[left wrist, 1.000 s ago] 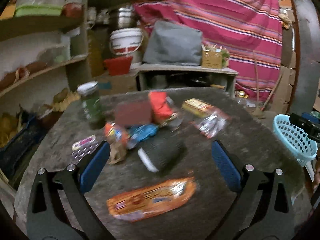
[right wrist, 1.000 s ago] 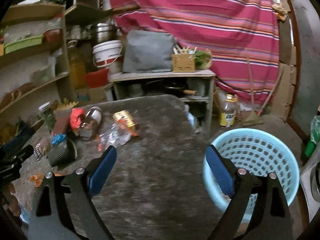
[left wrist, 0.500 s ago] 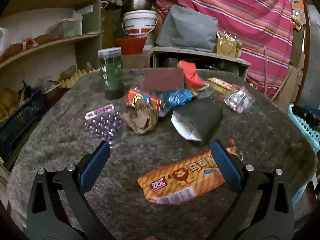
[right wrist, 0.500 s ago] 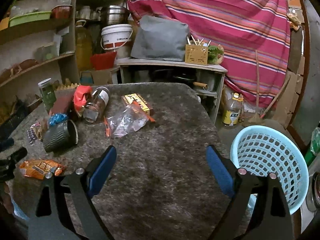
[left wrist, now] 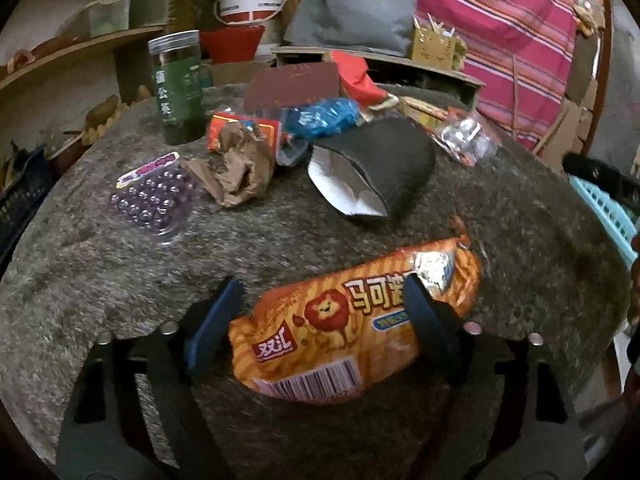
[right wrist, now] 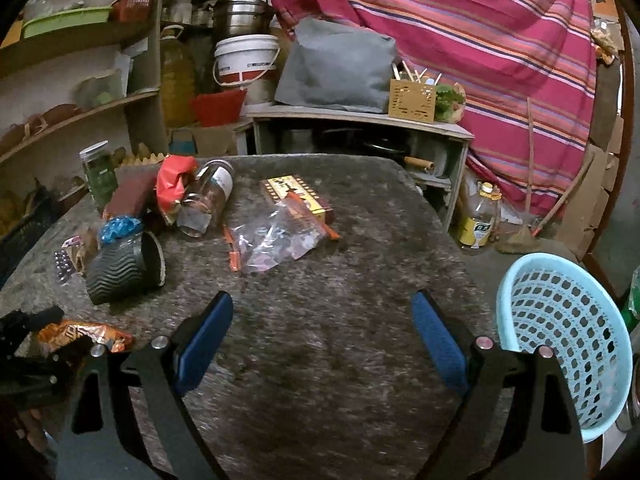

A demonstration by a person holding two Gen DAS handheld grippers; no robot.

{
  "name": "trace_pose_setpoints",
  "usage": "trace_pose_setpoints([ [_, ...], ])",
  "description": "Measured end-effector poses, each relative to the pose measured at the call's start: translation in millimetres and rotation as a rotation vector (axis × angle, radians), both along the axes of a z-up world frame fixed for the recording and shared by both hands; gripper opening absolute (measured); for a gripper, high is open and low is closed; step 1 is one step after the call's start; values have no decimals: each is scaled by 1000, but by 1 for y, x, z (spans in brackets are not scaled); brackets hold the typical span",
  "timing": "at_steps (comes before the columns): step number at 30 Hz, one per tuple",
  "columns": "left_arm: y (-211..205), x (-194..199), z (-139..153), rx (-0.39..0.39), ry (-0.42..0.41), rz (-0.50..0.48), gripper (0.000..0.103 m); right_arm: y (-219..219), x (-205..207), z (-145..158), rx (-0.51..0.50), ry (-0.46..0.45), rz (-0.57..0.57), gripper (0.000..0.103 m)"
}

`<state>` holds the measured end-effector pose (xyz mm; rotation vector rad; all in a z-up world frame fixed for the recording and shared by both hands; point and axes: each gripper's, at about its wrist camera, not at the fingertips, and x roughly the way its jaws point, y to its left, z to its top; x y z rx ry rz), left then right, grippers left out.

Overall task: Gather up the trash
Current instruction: 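Grasp the orange sausage wrapper with the left tool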

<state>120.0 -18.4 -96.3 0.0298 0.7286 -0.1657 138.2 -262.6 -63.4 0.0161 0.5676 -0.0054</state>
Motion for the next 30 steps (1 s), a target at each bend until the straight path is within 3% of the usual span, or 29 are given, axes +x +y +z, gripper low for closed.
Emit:
trace_pose_setpoints([
  [5,-4,-7,2,10,-1,-49,51,7,3,0,3,3,6,89],
  [7,-4,-8,3,10,1,-63,34,11,4,1,-1,1,9,89],
  [9,-3,-9,5,1,8,-74,24,14,5,1,-3,2,11,89],
  [16,16,-8,23,-45,3,-74,10,30,8,5,-3,-2,34,89],
  [28,78,-13,72,-35,-139,46,9,79,11,10,-1,-16,137,89],
  [30,85,-13,76,-33,-154,63,9,88,12,9,-4,-15,156,94],
])
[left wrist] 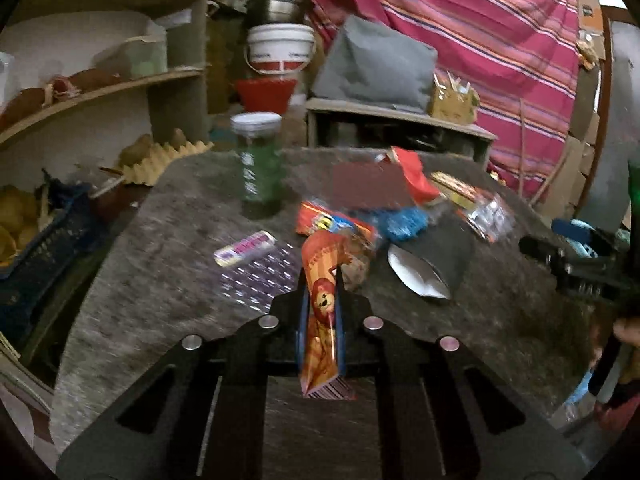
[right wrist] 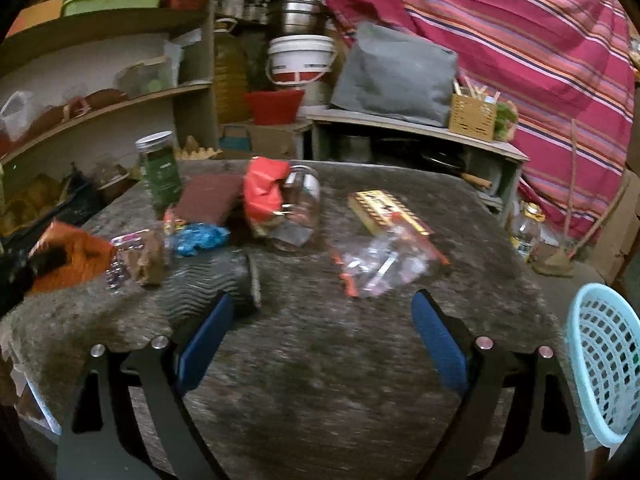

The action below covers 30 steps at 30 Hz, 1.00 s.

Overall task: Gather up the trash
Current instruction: 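Grasp the orange sausage wrapper with the left tool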

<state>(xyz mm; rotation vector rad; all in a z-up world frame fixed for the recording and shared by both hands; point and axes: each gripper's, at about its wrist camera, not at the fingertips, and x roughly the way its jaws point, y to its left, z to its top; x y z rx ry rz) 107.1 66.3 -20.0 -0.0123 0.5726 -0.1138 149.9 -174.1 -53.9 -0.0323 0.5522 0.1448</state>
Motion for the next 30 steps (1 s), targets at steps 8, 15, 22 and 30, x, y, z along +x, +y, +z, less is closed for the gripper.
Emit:
trace_pose_setpoints([
  [8,21,8,7,6,-21,56,9,37,8,-8,9,31,75,96],
  [15,37,18,7,-26,-16,99,9,70,20,-18,-9,70,121,97],
  [22,50,28,4,-53,-3,146,9,84,43,-32,-19,155,103,97],
  [30,46,30,6,-34,-19,150,9,79,58,-33,13,173,87,92],
])
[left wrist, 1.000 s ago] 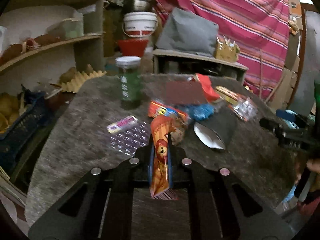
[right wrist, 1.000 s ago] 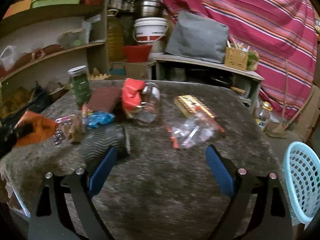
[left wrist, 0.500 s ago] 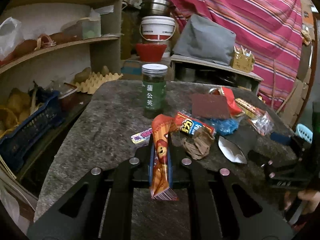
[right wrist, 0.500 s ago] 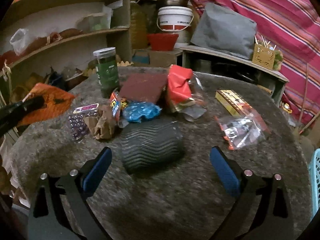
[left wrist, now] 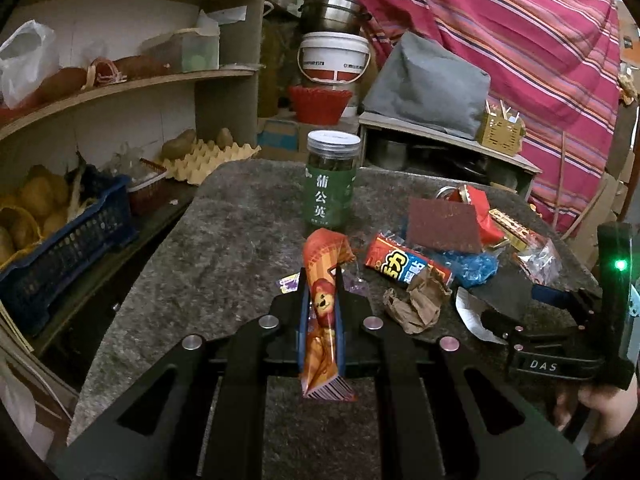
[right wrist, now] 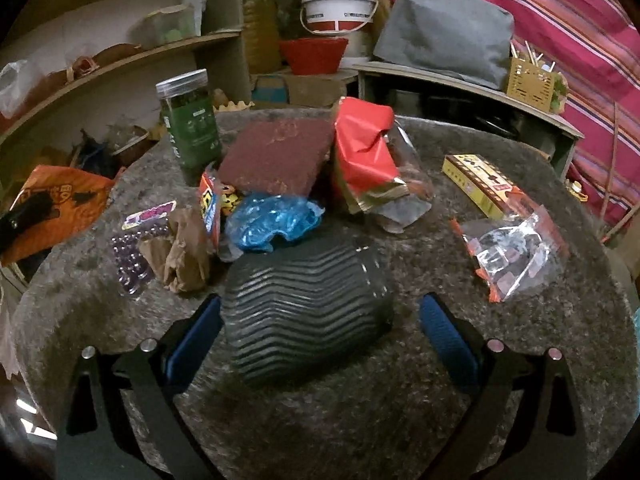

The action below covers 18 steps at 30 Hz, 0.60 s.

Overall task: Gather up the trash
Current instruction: 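Grasp the black ribbed cup with the right tool while the left holds the wrapper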

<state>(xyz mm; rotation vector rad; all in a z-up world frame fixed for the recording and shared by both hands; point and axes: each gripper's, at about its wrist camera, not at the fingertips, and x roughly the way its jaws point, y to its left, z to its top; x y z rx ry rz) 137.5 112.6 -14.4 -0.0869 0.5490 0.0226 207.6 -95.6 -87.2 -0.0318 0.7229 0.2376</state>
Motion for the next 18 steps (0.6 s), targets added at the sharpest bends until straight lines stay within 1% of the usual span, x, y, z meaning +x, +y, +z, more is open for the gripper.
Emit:
trace_pose_setpoints([
  [1,0,0,1,0,-2,1,9,1,-1,0,-5,-4,7,87],
  [2,-1,0,1,1,-5,2,9,4,-1,0,-10,-2,14,76],
  [7,-8,-1,4,6,-11,-6,9,7,-6,2,-31,-16,34,75],
  [11,-13,-3,7,4,-22,-13,9,-2,-13,12,-66,-56,7,74],
  [18,-29,-5,10,-4,-32,-39,9,-36,-27,31,-33,-118,-64,74],
])
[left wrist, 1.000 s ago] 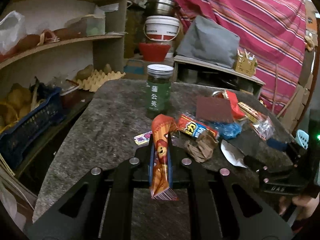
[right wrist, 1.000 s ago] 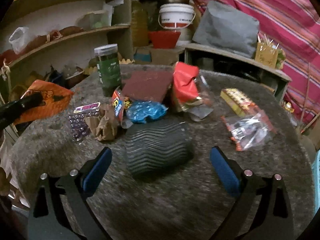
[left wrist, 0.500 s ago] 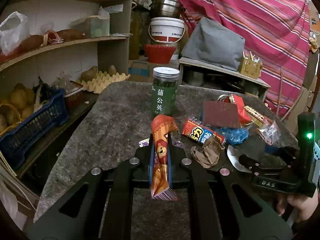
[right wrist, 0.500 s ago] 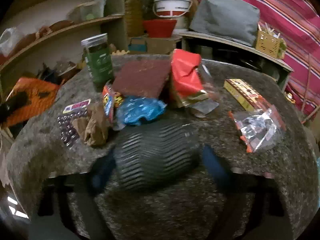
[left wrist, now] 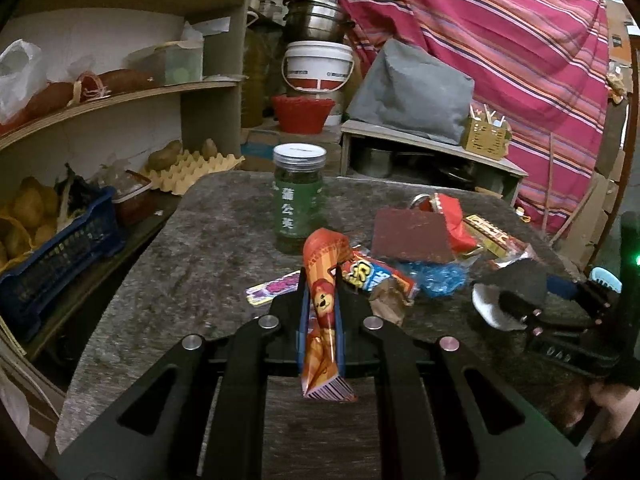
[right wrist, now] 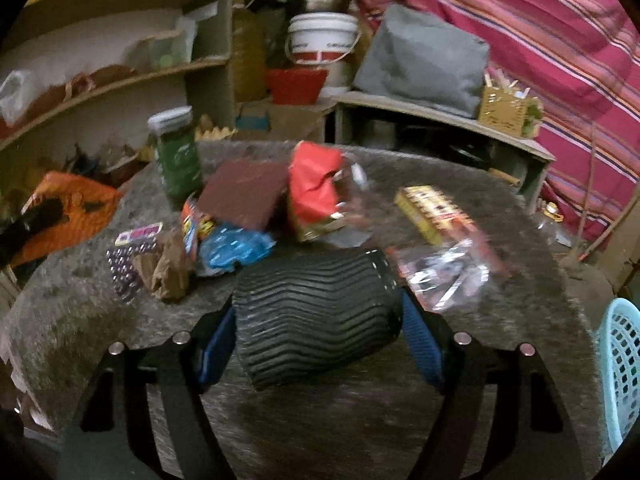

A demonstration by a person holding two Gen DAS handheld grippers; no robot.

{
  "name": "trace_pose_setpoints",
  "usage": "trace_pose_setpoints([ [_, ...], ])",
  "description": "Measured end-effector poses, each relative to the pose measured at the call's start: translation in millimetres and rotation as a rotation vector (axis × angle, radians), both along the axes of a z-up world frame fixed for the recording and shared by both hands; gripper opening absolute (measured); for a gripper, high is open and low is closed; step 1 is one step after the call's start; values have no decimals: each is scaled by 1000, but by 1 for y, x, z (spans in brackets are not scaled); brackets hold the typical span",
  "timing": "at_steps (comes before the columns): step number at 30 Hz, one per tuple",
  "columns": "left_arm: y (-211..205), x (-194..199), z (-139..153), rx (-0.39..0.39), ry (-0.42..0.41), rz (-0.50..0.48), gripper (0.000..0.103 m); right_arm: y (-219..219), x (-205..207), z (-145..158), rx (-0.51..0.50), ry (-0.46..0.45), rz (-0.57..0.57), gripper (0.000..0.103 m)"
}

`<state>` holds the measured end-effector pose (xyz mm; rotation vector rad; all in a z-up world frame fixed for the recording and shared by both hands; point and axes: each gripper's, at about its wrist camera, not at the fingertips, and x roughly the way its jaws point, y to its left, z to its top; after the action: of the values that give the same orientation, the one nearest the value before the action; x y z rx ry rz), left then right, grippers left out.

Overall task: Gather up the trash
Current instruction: 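Grasp the black ribbed cup with the right tool while the left holds the wrapper, then carry the wrapper and cup to the blue basket, open the left tool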

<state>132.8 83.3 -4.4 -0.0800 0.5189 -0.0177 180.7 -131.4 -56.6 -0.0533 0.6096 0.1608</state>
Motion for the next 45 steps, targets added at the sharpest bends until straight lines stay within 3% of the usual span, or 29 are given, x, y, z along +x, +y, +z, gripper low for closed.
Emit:
trace_pose_setpoints([
  [13,-37,1,8,0,-29,-30,9,-53,-17,16,40,-53,-64,74],
  [21,-79,2,21,60,-63,-82,9,-113,-38,35,81,-96,-112,74],
  [26,-124,0,36,73,-97,-165,9,-166,-58,52,86,-138,-182,75],
  [32,-189,8,43,44,-93,-294,9,-232,-67,54,110,-117,-285,75],
  [43,-329,7,36,20,-70,-524,9,-345,-91,48,7,-102,-538,75],
  [45,-349,5,31,19,-64,-557,9,-364,-95,45,36,-95,-564,75],
])
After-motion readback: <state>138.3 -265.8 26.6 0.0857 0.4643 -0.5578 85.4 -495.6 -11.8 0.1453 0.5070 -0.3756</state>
